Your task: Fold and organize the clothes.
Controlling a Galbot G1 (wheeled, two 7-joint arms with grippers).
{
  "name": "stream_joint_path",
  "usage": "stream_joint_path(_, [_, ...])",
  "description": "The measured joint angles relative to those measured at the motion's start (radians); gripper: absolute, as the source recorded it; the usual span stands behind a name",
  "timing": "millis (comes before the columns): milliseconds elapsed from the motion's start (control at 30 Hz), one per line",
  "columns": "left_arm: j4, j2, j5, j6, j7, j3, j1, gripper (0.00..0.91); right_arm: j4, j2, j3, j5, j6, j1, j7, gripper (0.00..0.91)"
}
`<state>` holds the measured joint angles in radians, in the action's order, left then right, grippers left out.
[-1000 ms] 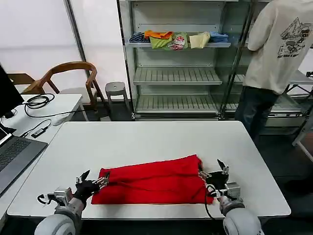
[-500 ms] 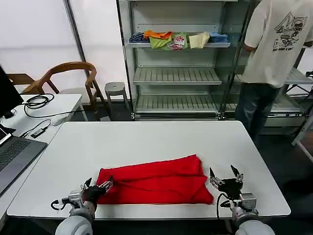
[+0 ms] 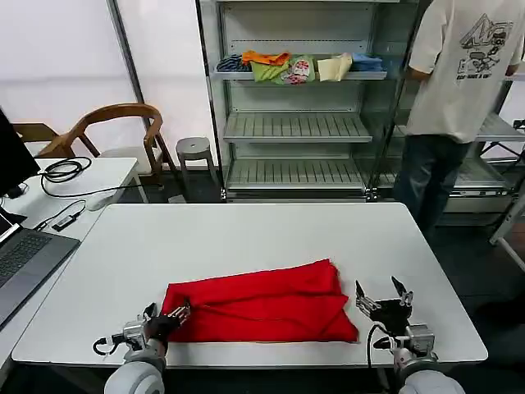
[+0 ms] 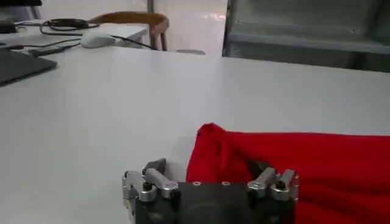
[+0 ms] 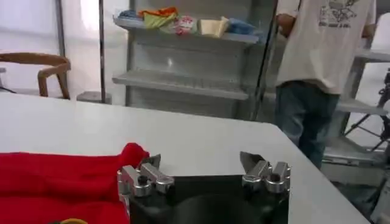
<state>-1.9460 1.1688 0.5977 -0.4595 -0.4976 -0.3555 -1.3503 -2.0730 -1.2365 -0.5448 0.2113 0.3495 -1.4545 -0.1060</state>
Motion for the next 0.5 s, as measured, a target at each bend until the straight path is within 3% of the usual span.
stream_joint_path(500, [0.005, 0.010, -0.025, 0.008, 0.029, 0.003, -0.012, 0.020, 0.027, -0.003, 0.018, -0.001, -0.003, 0.026, 0.001, 0.907])
